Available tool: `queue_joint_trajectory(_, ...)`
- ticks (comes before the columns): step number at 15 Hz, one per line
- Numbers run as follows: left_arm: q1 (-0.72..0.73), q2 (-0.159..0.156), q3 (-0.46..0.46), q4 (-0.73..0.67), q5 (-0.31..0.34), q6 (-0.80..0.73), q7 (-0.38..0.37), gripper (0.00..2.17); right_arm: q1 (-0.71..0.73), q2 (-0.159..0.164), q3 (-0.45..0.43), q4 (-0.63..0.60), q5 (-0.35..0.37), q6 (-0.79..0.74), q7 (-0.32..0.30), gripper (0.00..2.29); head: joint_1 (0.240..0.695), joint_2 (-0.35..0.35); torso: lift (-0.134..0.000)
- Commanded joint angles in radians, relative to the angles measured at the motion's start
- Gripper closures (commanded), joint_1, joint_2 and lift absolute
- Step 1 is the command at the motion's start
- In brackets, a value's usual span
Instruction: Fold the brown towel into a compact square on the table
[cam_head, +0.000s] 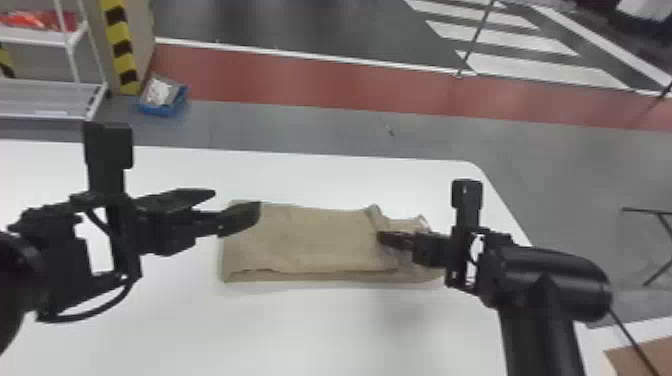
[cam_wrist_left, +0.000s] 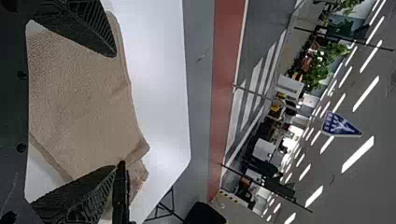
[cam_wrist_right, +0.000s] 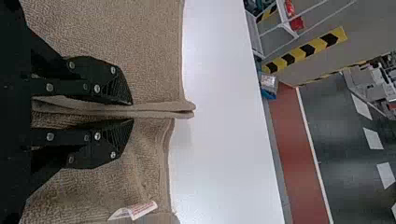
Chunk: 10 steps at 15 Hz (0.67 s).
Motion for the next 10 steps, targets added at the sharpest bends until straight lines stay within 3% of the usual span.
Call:
queue_joint_trajectory(1,0.000,0.000,0.001,-0.006,0.000,0.000,0.001,0.03,0.007,0.000,0.001,-0.003,-0.004,0.001,0.002,0.99,0.695,-0.262,-0.124)
queue_joint_trajectory(2,0.003,0.000,0.001,-0.010,0.000,0.003,0.001,0.03,0.009,0.000,0.003,-0.011,-0.002,0.001,-0.001,0.94,0.695,-0.260,-0.124)
queue_joint_trajectory(3,0.006,0.000,0.003,-0.018,0.000,0.003,0.001,0.03,0.009,0.000,0.007,-0.013,0.002,0.013,-0.003,0.57,0.695,-0.260,-0.124)
queue_joint_trajectory(4,0.006,0.000,0.005,-0.021,0.000,0.003,0.001,0.03,0.009,0.000,0.009,-0.014,0.008,0.013,-0.004,0.43,0.695,-0.261,-0.124)
queue_joint_trajectory(10,0.006,0.000,0.005,-0.021,0.000,0.003,0.001,0.03,0.001,0.002,0.017,-0.025,0.010,0.013,-0.004,0.43,0.695,-0.261,-0.124)
